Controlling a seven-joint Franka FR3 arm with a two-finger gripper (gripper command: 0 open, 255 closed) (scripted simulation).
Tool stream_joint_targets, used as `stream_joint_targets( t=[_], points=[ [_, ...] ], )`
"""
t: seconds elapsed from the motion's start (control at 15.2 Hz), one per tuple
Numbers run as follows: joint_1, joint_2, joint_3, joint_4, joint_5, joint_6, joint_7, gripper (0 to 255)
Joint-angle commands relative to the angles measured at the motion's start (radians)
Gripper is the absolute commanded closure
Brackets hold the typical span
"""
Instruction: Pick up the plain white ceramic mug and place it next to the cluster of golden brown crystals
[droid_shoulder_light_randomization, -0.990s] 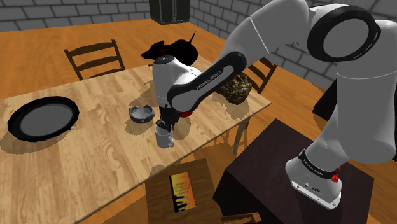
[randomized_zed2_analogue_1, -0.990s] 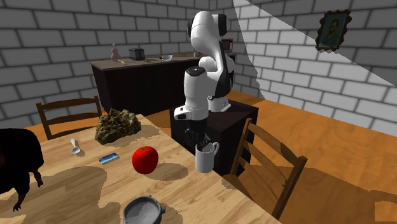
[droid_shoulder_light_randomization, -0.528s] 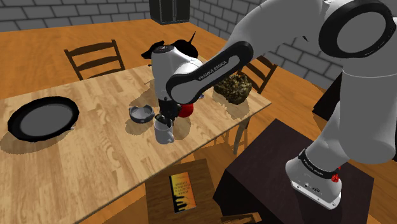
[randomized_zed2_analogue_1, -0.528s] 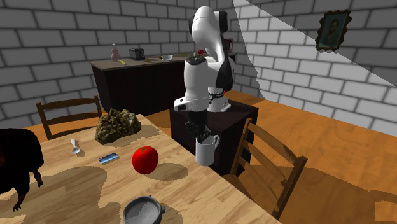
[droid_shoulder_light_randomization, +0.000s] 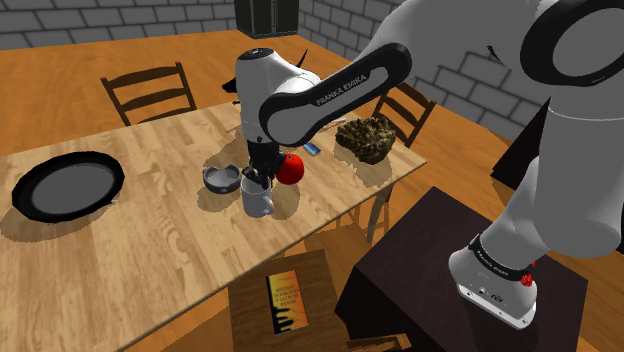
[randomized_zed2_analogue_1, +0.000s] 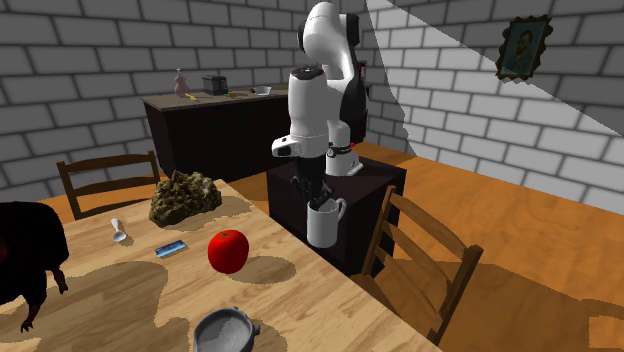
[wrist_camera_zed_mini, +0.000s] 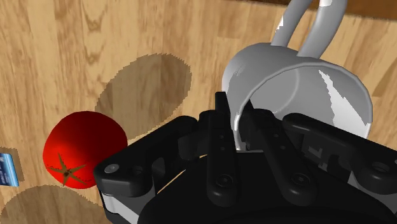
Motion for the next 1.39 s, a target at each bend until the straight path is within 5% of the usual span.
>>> stream_joint_targets(
  t=[0.0,0.73,1.32],
  points=[
    [0.000,-0.012,0.002,0.010,0.004,-0.022,-0.001,255],
    [-0.006,-0.077,0.012,0.071,0.025,-0.146,-0.013,255],
    [-0.136,-0.296,-0.039,-0.225,0.087,-0.061,-0.208,255]
  ],
)
